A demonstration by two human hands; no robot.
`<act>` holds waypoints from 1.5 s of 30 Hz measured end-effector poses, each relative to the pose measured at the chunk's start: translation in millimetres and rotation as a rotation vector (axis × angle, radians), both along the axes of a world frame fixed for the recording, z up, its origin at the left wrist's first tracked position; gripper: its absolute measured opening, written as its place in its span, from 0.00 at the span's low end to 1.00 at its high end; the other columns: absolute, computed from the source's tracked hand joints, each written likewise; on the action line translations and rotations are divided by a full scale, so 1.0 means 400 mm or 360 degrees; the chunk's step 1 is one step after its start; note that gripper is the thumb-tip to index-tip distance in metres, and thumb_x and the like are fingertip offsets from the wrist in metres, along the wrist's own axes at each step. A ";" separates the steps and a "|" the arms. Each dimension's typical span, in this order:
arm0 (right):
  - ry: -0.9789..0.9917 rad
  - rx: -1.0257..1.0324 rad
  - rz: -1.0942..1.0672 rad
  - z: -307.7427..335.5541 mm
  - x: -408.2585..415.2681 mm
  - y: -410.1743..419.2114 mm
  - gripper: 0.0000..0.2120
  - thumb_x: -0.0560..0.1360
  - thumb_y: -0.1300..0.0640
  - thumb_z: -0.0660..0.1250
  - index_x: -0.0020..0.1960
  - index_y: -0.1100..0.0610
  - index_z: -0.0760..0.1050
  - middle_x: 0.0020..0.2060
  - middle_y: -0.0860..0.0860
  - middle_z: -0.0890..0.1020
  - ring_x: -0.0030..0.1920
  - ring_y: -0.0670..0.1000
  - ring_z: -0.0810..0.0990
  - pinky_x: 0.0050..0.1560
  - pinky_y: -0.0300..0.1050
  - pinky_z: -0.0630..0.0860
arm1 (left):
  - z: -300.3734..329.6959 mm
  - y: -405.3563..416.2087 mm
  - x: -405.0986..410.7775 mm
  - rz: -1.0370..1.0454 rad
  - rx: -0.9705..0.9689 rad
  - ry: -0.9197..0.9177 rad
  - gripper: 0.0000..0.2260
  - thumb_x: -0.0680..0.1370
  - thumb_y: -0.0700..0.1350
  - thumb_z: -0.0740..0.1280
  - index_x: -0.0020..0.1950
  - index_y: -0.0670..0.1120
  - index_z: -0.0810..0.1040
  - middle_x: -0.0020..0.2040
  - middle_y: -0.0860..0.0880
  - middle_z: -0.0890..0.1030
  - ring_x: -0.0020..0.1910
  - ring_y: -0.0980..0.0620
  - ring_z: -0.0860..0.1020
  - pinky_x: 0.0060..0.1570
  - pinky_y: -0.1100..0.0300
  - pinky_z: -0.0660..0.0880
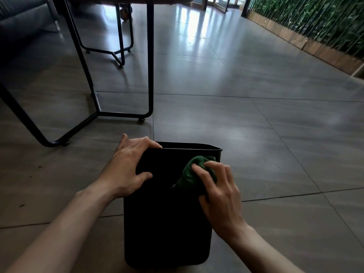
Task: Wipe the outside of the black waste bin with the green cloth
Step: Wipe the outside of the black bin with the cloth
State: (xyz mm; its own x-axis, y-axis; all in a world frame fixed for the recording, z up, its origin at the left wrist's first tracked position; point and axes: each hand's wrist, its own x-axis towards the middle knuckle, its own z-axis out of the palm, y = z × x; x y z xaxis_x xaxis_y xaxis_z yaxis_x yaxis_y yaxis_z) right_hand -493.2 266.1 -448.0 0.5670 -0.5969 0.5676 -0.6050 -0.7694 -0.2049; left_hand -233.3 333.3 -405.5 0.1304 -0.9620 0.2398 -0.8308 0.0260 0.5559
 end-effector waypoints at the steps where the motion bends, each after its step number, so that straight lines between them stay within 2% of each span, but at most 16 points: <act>1: -0.0002 0.0018 0.0045 0.000 -0.004 0.008 0.28 0.67 0.62 0.66 0.68 0.56 0.79 0.61 0.54 0.72 0.59 0.59 0.74 0.46 0.50 0.82 | 0.001 0.001 0.000 -0.0020 0.0006 0.0004 0.31 0.66 0.43 0.78 0.64 0.61 0.71 0.62 0.60 0.72 0.74 0.58 0.63 0.79 0.48 0.42; 5: -0.0106 0.0209 0.0157 0.024 -0.060 0.011 0.29 0.65 0.61 0.71 0.67 0.54 0.77 0.59 0.53 0.74 0.56 0.57 0.77 0.49 0.47 0.80 | 0.006 0.004 0.003 -0.0094 0.0031 0.0015 0.31 0.66 0.42 0.78 0.64 0.61 0.71 0.64 0.57 0.75 0.75 0.60 0.62 0.79 0.48 0.44; 8: -0.0519 0.0502 -0.0164 0.084 -0.091 -0.045 0.23 0.67 0.62 0.71 0.62 0.54 0.78 0.54 0.50 0.77 0.52 0.49 0.77 0.53 0.35 0.74 | 0.012 0.012 0.019 -0.0090 0.0041 0.0044 0.30 0.65 0.41 0.78 0.61 0.62 0.71 0.61 0.59 0.75 0.72 0.60 0.66 0.79 0.46 0.44; 10: -0.0868 0.0904 -0.0464 0.128 -0.107 -0.104 0.12 0.76 0.61 0.69 0.58 0.53 0.76 0.50 0.52 0.80 0.48 0.55 0.80 0.47 0.43 0.78 | 0.014 0.020 0.037 -0.0087 0.0057 0.0082 0.30 0.65 0.41 0.78 0.59 0.62 0.71 0.60 0.61 0.75 0.70 0.61 0.67 0.79 0.46 0.44; 12: -0.1238 0.1530 -0.0594 0.176 -0.127 -0.153 0.06 0.81 0.57 0.63 0.57 0.56 0.74 0.48 0.58 0.80 0.39 0.59 0.81 0.30 0.45 0.76 | 0.014 0.029 0.053 -0.0103 0.0078 0.0095 0.30 0.65 0.40 0.78 0.58 0.62 0.70 0.60 0.63 0.75 0.70 0.63 0.67 0.79 0.47 0.44; 14: -0.1343 0.1959 -0.0449 0.209 -0.146 -0.181 0.15 0.82 0.49 0.61 0.59 0.59 0.74 0.48 0.62 0.79 0.34 0.57 0.84 0.24 0.44 0.75 | 0.011 0.040 0.068 -0.0113 0.0094 0.0106 0.30 0.65 0.40 0.78 0.58 0.63 0.70 0.60 0.64 0.74 0.71 0.65 0.65 0.79 0.47 0.44; 16: -0.1168 0.2081 -0.0315 0.219 -0.143 -0.196 0.27 0.76 0.36 0.67 0.61 0.59 0.75 0.51 0.65 0.83 0.41 0.59 0.87 0.33 0.53 0.83 | 0.010 0.051 0.083 -0.0117 0.0099 0.0126 0.30 0.65 0.40 0.78 0.58 0.62 0.70 0.62 0.63 0.75 0.73 0.64 0.63 0.79 0.48 0.44; 18: -0.0701 0.1828 -0.0363 0.214 -0.126 -0.198 0.32 0.66 0.30 0.75 0.56 0.53 0.79 0.51 0.61 0.85 0.45 0.58 0.87 0.42 0.54 0.85 | 0.009 0.063 0.095 -0.0125 0.0113 0.0146 0.30 0.65 0.38 0.79 0.58 0.61 0.71 0.63 0.61 0.76 0.75 0.63 0.61 0.79 0.48 0.44; 19: -0.0464 0.1622 -0.0389 0.209 -0.119 -0.201 0.29 0.64 0.32 0.80 0.54 0.50 0.79 0.49 0.56 0.85 0.46 0.55 0.87 0.45 0.52 0.85 | 0.010 0.070 0.101 -0.0130 0.0119 0.0162 0.30 0.65 0.37 0.79 0.58 0.61 0.71 0.64 0.62 0.76 0.75 0.63 0.61 0.79 0.47 0.44; 21: -0.0093 0.1315 -0.0288 0.203 -0.110 -0.213 0.22 0.66 0.46 0.84 0.57 0.42 0.80 0.50 0.49 0.84 0.51 0.53 0.85 0.52 0.51 0.83 | 0.014 0.085 0.115 -0.0132 0.0128 0.0199 0.30 0.65 0.36 0.79 0.57 0.60 0.71 0.63 0.63 0.77 0.76 0.63 0.61 0.79 0.48 0.44; 23: 0.0264 0.1197 -0.0070 0.204 -0.099 -0.222 0.30 0.70 0.57 0.81 0.65 0.35 0.78 0.54 0.49 0.81 0.55 0.53 0.82 0.61 0.56 0.80 | 0.016 0.100 0.129 -0.0129 0.0149 0.0225 0.29 0.65 0.34 0.78 0.56 0.59 0.71 0.63 0.64 0.78 0.76 0.63 0.60 0.79 0.49 0.44; 26: 0.0621 0.1076 0.0169 0.213 -0.066 -0.219 0.34 0.72 0.63 0.76 0.69 0.32 0.75 0.56 0.47 0.74 0.57 0.52 0.78 0.63 0.56 0.77 | 0.016 0.115 0.146 -0.0128 0.0182 0.0275 0.29 0.65 0.34 0.79 0.56 0.58 0.71 0.64 0.64 0.78 0.76 0.64 0.59 0.79 0.49 0.43; 32: 0.0772 0.0891 0.0364 0.247 -0.021 -0.200 0.19 0.75 0.58 0.75 0.61 0.40 0.80 0.60 0.45 0.74 0.56 0.54 0.79 0.58 0.58 0.78 | 0.005 0.132 0.168 -0.0048 0.0155 0.0217 0.31 0.66 0.35 0.78 0.56 0.63 0.70 0.67 0.65 0.75 0.76 0.59 0.63 0.76 0.53 0.52; 35: 0.0855 0.0819 0.0390 0.267 -0.011 -0.168 0.14 0.74 0.49 0.72 0.60 0.40 0.78 0.58 0.44 0.77 0.54 0.53 0.80 0.54 0.57 0.79 | 0.009 0.133 0.168 0.0069 0.0126 0.0146 0.30 0.68 0.37 0.78 0.58 0.63 0.70 0.69 0.63 0.73 0.75 0.55 0.64 0.71 0.54 0.59; 39: 0.0747 0.0621 0.0357 0.310 0.007 -0.111 0.20 0.71 0.32 0.60 0.58 0.39 0.75 0.50 0.40 0.77 0.46 0.49 0.78 0.44 0.48 0.76 | 0.023 0.118 0.142 0.0259 -0.0053 0.0112 0.29 0.72 0.42 0.75 0.67 0.62 0.69 0.71 0.60 0.71 0.73 0.55 0.65 0.71 0.58 0.58; 45: 0.0716 0.0422 0.0190 0.349 0.068 -0.086 0.20 0.70 0.32 0.59 0.55 0.40 0.77 0.45 0.40 0.76 0.41 0.47 0.70 0.37 0.44 0.66 | 0.100 0.076 0.030 0.0033 -0.0493 0.0323 0.23 0.76 0.54 0.67 0.71 0.59 0.70 0.69 0.60 0.73 0.71 0.57 0.70 0.69 0.57 0.66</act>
